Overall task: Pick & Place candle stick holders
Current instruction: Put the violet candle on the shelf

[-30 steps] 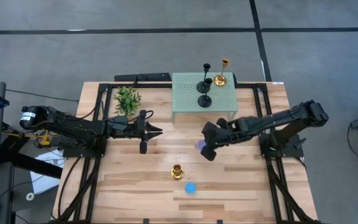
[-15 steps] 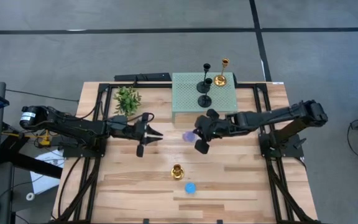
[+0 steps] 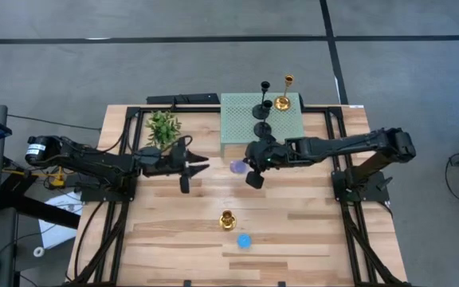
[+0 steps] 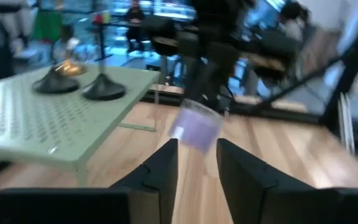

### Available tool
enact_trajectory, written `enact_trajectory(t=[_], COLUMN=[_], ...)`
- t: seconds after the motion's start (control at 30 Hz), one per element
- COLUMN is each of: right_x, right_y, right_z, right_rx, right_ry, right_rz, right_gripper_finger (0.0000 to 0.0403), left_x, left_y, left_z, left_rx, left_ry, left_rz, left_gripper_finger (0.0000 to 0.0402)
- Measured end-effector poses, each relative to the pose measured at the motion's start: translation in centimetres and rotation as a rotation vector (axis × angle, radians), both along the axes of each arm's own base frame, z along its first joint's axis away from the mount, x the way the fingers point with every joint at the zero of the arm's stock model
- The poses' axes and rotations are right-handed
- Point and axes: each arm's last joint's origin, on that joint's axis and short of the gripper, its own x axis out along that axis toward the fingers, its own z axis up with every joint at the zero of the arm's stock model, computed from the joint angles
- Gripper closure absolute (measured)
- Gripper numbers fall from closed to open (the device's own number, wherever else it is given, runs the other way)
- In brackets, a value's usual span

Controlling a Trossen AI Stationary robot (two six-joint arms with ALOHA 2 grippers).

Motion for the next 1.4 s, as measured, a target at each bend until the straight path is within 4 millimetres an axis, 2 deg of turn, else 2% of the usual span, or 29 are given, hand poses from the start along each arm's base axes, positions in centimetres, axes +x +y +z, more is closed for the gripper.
enact_trajectory(t=[0.17, 0.23, 0.4, 0.5, 0.57, 0.63, 0.87, 0.97, 1.07, 1.2, 1.33, 1.4], right_x=[1.1, 1.0, 3.0, 4.0, 4.6, 4.7, 5.1, 5.5, 5.9, 5.9, 5.7, 5.6], right_y=[0.1, 0.1, 0.7, 0.9, 0.9, 0.9, 0.4, 0.1, 0.1, 0.4, 0.4, -0.3], right_z=[-0.5, -1.1, -2.8, -4.0, -4.8, -5.3, -5.6, -5.0, -3.4, -1.2, 1.0, 2.3], right_rx=[-0.057, -0.082, -0.171, -0.192, -0.205, -0.199, -0.157, -0.165, -0.171, -0.236, -0.277, -0.277], right_ry=[-0.024, 0.018, 0.000, 0.009, 0.014, 0.029, 0.009, -0.028, -0.026, 0.044, 0.110, 0.135], right_rz=[0.056, 0.068, 0.128, 0.176, 0.191, 0.201, 0.229, 0.223, 0.214, 0.160, 0.152, 0.136], right_gripper_finger=[0.0403, 0.0403, 0.0403, 0.0403, 0.0403, 0.0403, 0.0403, 0.0403, 0.0403, 0.0403, 0.0403, 0.0403], left_x=[0.0, 0.0, 0.2, 0.6, 0.7, 1.3, 2.4, 2.7, 2.8, 2.1, 1.3, 0.8], left_y=[0.2, 0.2, -0.3, -0.7, -0.8, -0.8, -0.7, -0.7, -0.9, -1.5, -1.8, -1.9], left_z=[0.0, 0.0, -0.2, -0.9, -1.6, -1.4, 2.2, 4.0, 5.2, 5.5, 5.0, 4.5], left_rx=[-0.183, -0.287, -0.516, -0.607, -0.623, -0.630, -0.525, -0.428, -0.319, -0.104, 0.013, 0.063], left_ry=[-0.032, -0.051, -0.070, -0.025, 0.076, 0.164, 0.263, 0.241, 0.233, 0.294, 0.377, 0.401], left_rz=[0.058, 0.047, 0.032, 0.090, 0.150, 0.189, 0.254, 0.235, 0.212, 0.163, 0.231, 0.270], left_gripper_finger=[0.0331, 0.0348, 0.0390, 0.0397, 0.0398, 0.0398, 0.0399, 0.0399, 0.0398, 0.0398, 0.0398, 0.0397])
